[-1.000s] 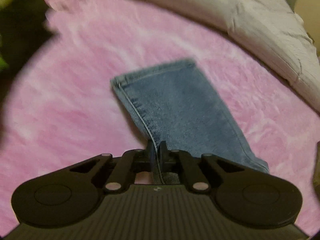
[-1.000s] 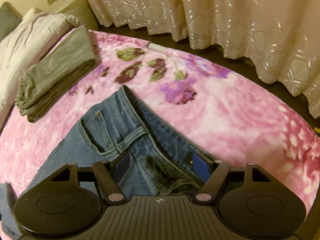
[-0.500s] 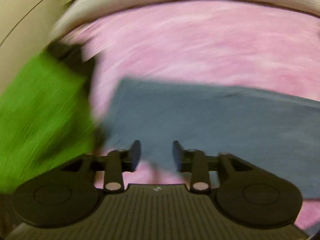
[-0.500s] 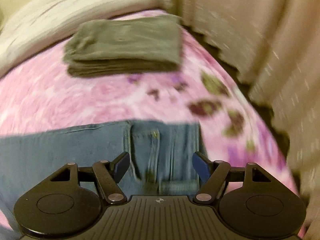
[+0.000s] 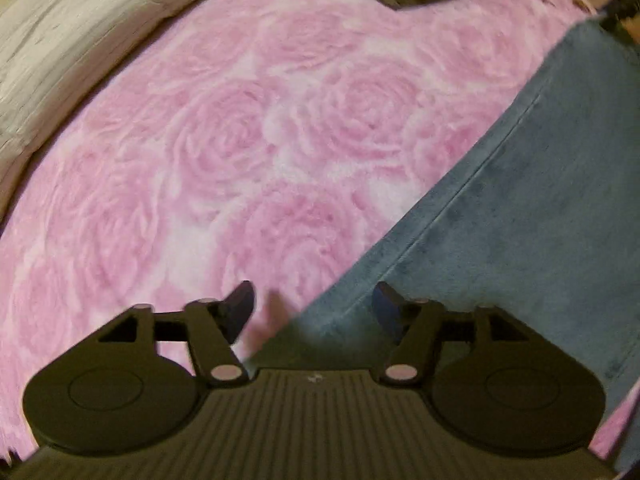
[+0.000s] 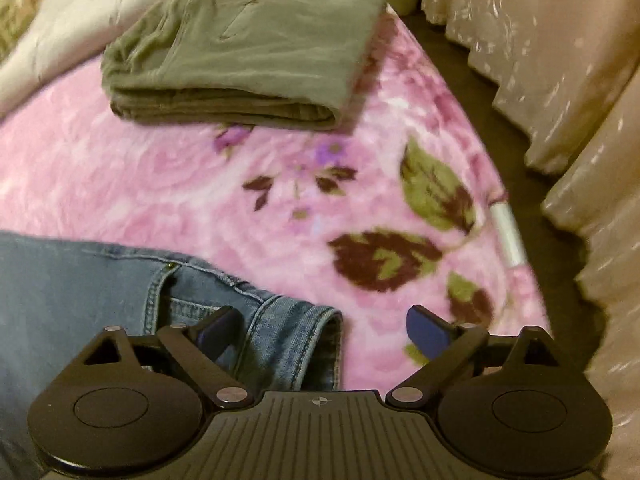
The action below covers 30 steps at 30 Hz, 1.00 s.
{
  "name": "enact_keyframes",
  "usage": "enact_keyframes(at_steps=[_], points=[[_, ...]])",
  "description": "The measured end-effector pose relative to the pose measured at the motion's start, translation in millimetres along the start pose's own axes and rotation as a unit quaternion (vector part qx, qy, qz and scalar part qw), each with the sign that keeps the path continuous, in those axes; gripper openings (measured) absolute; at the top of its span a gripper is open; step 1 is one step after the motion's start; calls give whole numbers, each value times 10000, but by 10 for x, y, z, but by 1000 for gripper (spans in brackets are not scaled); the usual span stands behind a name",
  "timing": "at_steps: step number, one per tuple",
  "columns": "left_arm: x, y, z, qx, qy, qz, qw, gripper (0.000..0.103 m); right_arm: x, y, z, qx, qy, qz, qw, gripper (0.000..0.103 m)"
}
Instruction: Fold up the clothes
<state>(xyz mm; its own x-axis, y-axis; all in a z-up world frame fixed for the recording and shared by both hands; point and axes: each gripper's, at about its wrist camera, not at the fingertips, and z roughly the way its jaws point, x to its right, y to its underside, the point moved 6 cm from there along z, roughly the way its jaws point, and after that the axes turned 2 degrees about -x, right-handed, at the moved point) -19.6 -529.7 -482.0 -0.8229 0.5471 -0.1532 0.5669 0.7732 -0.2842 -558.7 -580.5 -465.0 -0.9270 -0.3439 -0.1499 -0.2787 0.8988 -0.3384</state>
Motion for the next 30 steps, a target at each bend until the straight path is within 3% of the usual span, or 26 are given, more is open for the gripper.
enact_keyframes(at_steps=[2, 3, 4, 5, 6, 8, 9, 11, 15, 17, 20, 22, 23, 24, 27, 29, 30], points=[[28, 61, 99, -140, 176, 220, 9995, 61, 41, 7, 35, 52, -176, 167, 9997, 94], [55, 66, 92, -99, 290, 267, 9992, 40, 39, 4, 17, 79, -234, 134, 9996, 90], [92, 70, 69, -87, 438, 287, 9986, 30, 37, 1, -2, 107, -291, 101, 9995, 82], [140, 75, 52, -66, 447, 371, 9983, 19, 34, -2, -22, 134, -350, 68, 9993, 65], [201, 82, 40, -34, 299, 530, 9981, 13, -4, -1, -61, 150, -489, 75, 9987, 37], [308, 89, 11, 30, -9, 776, 9970, 5, -81, 2, -142, 184, -763, 86, 9969, 22], [316, 75, -23, 86, -151, 716, 9973, 4, -163, -1, -177, 292, -607, -112, 9977, 20], [276, 29, -121, 261, -360, 449, 9980, 4, -286, -11, -271, 532, -373, -392, 9971, 19], [154, -297, -315, 811, -746, 261, 9936, 4, -165, -145, -547, 1108, -219, -138, 9935, 19], [84, -569, -340, 1055, -863, 173, 9905, 4, -88, -256, -613, 1248, -74, -124, 9921, 19], [31, -923, -196, 1045, -1206, 64, 9872, 7, 51, -420, -560, 1235, 223, -58, 9921, 22], [-19, -997, -104, 917, -1491, -240, 9843, 12, 114, -467, -409, 1003, 479, 89, 9938, 42], [-51, -961, -111, 879, -1494, -544, 9834, 18, 126, -455, -382, 952, 713, 154, 9928, 59], [-87, -864, -162, 883, -1393, -973, 9815, 30, 127, -440, -412, 1058, 921, 222, 9899, 68], [-196, -386, -353, 786, -1173, -2224, 9647, 47, 184, -267, -558, 1219, 867, 770, 9858, 71], [-279, 92, -513, 632, -1102, -3053, 9438, 48, 253, -121, -614, 1211, 742, 1244, 9820, 73], [-347, 380, -596, 536, -1094, -3532, 9276, 48, 294, -17, -641, 1172, 682, 1485, 9796, 73]])
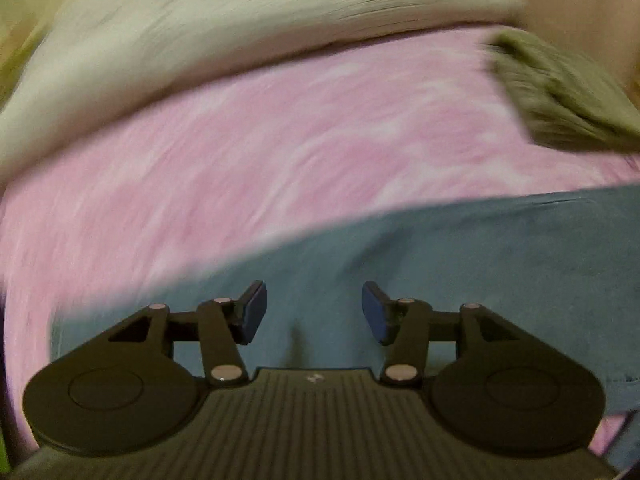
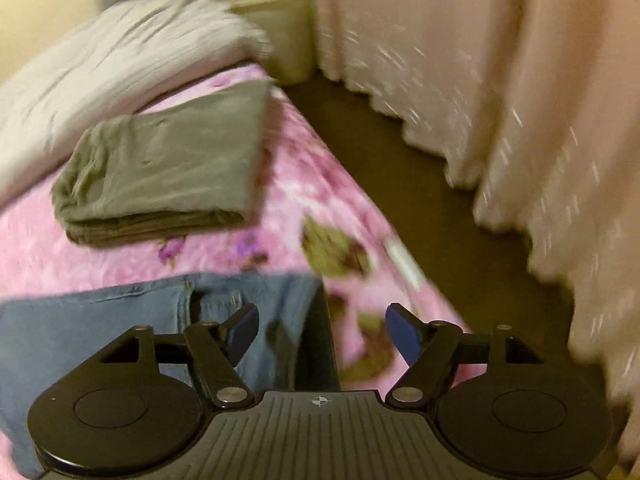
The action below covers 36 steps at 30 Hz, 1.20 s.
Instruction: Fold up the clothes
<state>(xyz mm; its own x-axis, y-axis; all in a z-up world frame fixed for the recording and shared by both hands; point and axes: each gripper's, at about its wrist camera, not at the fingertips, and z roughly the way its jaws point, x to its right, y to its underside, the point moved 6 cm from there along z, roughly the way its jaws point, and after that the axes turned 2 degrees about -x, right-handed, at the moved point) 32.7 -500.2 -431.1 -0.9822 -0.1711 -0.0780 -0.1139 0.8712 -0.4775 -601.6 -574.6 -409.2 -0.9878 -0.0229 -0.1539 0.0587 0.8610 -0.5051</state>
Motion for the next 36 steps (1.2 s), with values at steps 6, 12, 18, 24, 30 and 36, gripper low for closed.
enact_keyframes(at_steps=[6, 12, 18, 24, 30, 36], points=[[-1542, 867, -242, -316, -693, -3233, 9432, 55, 232, 520, -211, -225, 174, 1171, 9927, 73], [-2128, 1152, 35, -274, -639, -4409, 8949, 41, 146, 742, -422, -38, 359, 2046, 9782, 73], [-2270, 881, 198, 100, -587, -3869, 9202, 6, -115, 755, -708, 220, 460, 1884, 9808, 73], [-2283, 241, -123, 1310, -828, -2340, 9598, 7, -293, 879, -1088, 483, 597, 1980, 9772, 73], [-2172, 233, 217, 907, -1480, -1031, 9794, 16, -323, 1221, -1346, 452, 654, 2050, 9755, 73], [-1917, 847, 70, 478, -2059, -1320, 9684, 31, -27, 1726, -1530, 262, 830, 2510, 9641, 73]])
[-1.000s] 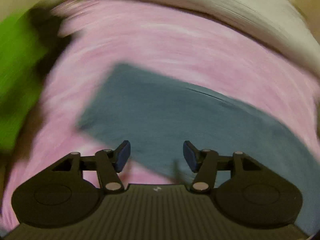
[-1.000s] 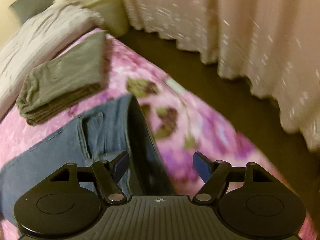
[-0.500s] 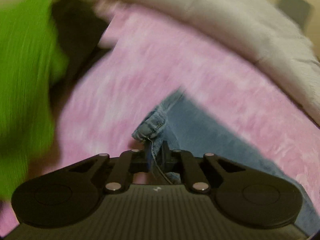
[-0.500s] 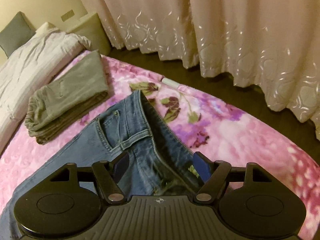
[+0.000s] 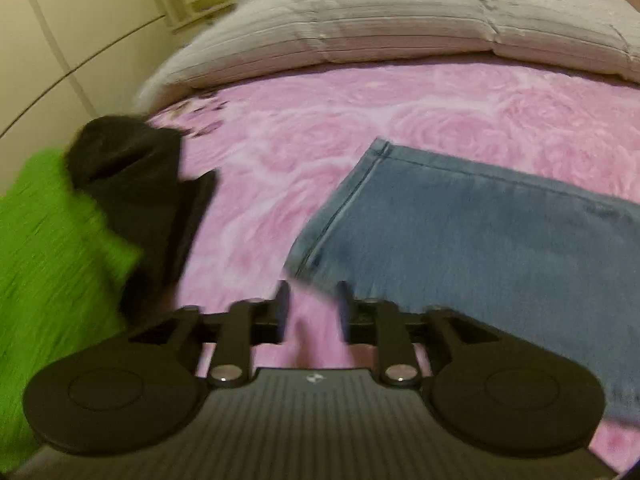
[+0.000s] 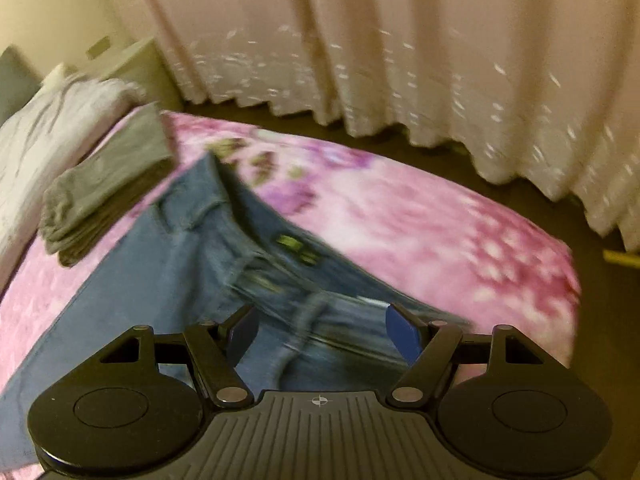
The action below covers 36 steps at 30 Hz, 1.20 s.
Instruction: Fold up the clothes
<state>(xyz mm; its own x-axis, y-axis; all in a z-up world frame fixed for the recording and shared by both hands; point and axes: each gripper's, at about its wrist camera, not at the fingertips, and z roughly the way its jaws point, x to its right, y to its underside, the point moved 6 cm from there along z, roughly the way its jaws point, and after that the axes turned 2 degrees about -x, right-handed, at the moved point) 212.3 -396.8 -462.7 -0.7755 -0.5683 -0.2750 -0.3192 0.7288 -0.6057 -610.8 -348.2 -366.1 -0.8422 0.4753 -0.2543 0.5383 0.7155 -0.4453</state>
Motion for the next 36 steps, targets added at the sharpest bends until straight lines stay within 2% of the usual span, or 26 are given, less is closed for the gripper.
enact_keyframes(at_steps=[6, 10, 15, 18, 21, 24, 26, 27, 29, 31, 32, 33, 34, 36], points=[[-115, 828, -997, -587, 507, -648, 9949, 33, 671, 228, -156, -287, -140, 610, 9976, 73], [-205, 1468, -1723, -992, 634, -972, 9883, 36, 995, 375, -101, -642, -670, 1195, 9885, 73], [-622, 2152, -2409, -1300, 228, -1597, 9783, 46, 1083, 386, 69, -973, -1109, 1274, 9808, 73], [-1015, 2510, -2727, -1419, -49, -2282, 9632, 51, 1065, 391, 152, -1123, -1205, 1071, 9805, 73], [-1290, 2790, -2877, -1466, -209, -2849, 9471, 54, 1040, 398, 207, -1188, -1252, 853, 9813, 73], [-1425, 2980, -2869, -1461, -260, -3253, 9339, 54, 991, 396, 220, -1213, -1242, 682, 9824, 73], [-1510, 3021, -2770, -1378, -276, -3453, 9279, 55, 953, 396, 212, -1217, -1249, 563, 9831, 73], [-1558, 3040, -2687, -1379, -273, -3549, 9243, 61, 924, 396, 219, -1218, -1261, 530, 9831, 73], [-1654, 3102, -2502, -1489, -326, -3726, 9154, 63, 897, 415, 215, -1189, -1274, 524, 9833, 73], [-1732, 3161, -2321, -1605, -264, -3983, 9027, 49, 864, 431, 219, -1138, -1280, 532, 9838, 73], [-1760, 3171, -2267, -1582, -179, -4105, 8978, 29, 846, 442, 214, -1116, -1323, 550, 9834, 72], [-1784, 3147, -2257, -1497, -111, -4179, 8960, 5, 831, 459, 209, -1107, -1321, 560, 9834, 46], [-1805, 3083, -2265, -1399, -18, -4208, 8963, 1, 826, 470, 219, -1143, -1280, 612, 9833, 27], [-1844, 2859, -2338, -1087, 285, -4220, 8996, 0, 847, 453, 206, -1101, -1229, 776, 9832, 9]])
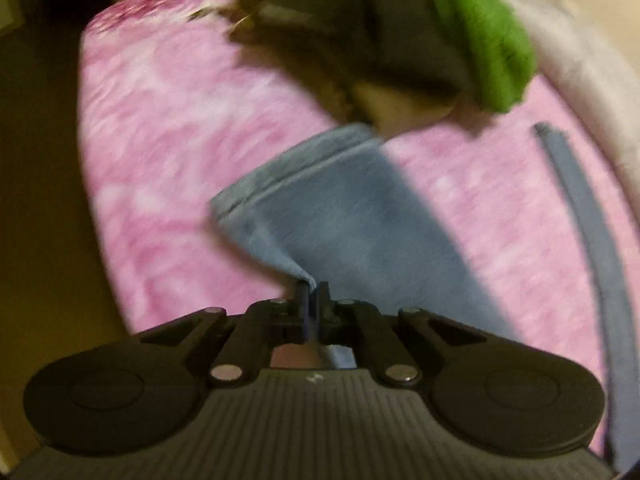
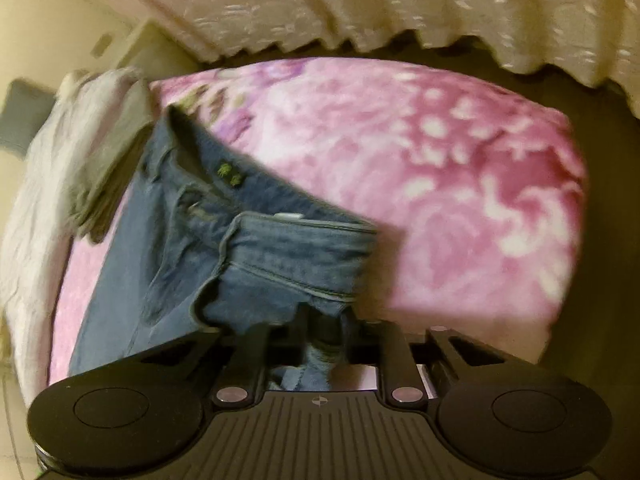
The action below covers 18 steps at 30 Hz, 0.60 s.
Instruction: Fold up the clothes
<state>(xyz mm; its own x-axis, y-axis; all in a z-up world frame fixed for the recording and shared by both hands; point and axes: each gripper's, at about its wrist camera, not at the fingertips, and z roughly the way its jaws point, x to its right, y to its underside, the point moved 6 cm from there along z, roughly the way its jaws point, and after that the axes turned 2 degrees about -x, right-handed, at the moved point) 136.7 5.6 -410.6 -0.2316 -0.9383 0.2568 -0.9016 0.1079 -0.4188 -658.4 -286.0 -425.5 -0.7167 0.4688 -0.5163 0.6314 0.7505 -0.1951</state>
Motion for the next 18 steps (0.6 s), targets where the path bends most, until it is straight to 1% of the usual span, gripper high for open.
enact_keyframes(at_steps=[2, 3, 4, 5, 6, 8, 9, 10, 11, 12, 13, 14, 15, 16, 17, 18], points=[[225, -194, -216, 293, 567, 164, 9978, 0, -19, -49, -85, 161, -137, 64, 9998, 5], [353, -298, -382, 493, 934, 249, 9941, 0, -47, -73, -156, 253, -261, 72, 9993, 4], [475, -393, -570, 713, 1316, 321, 9882, 0, -75, -97, -227, 346, -386, 81, 9986, 4], [587, -478, -779, 932, 1726, 409, 9797, 0, -104, -121, -300, 439, -511, 89, 9977, 4], [654, -526, -971, 1134, 2019, 569, 9712, 0, -149, -159, -395, 557, -667, 61, 9962, 3], [703, -554, -1265, 1499, 2260, 1003, 9573, 1, -229, -226, -556, 683, -890, -41, 9937, 3], [663, -543, -1295, 1521, 2207, 1093, 9572, 1, -272, -255, -630, 721, -988, -115, 9924, 3], [551, -506, -1191, 1362, 1956, 1036, 9656, 1, -313, -284, -703, 757, -1084, -188, 9910, 3], [437, -468, -1089, 1202, 1704, 978, 9731, 1, -324, -269, -715, 705, -1105, -255, 9910, 3], [317, -409, -932, 981, 1356, 953, 9813, 3, -335, -255, -726, 653, -1125, -321, 9910, 3], [200, -320, -715, 696, 901, 976, 9887, 5, -319, -218, -698, 565, -1072, -370, 9919, 3], [96, -218, -504, 437, 461, 1003, 9929, 8, -270, -163, -633, 459, -860, -416, 9944, 4], [10, -123, -323, 241, 58, 1036, 9943, 10, -220, -109, -570, 353, -646, -460, 9962, 4], [-39, -50, -195, 115, -332, 1115, 9931, 9, -130, -55, -498, 250, -387, -405, 9981, 4], [-52, 12, -114, 55, -702, 1263, 9895, 11, -94, -33, -491, 229, -145, -490, 9984, 4], [-42, 58, -77, 60, -1007, 1454, 9842, 17, -57, -12, -485, 208, 97, -574, 9981, 4]])
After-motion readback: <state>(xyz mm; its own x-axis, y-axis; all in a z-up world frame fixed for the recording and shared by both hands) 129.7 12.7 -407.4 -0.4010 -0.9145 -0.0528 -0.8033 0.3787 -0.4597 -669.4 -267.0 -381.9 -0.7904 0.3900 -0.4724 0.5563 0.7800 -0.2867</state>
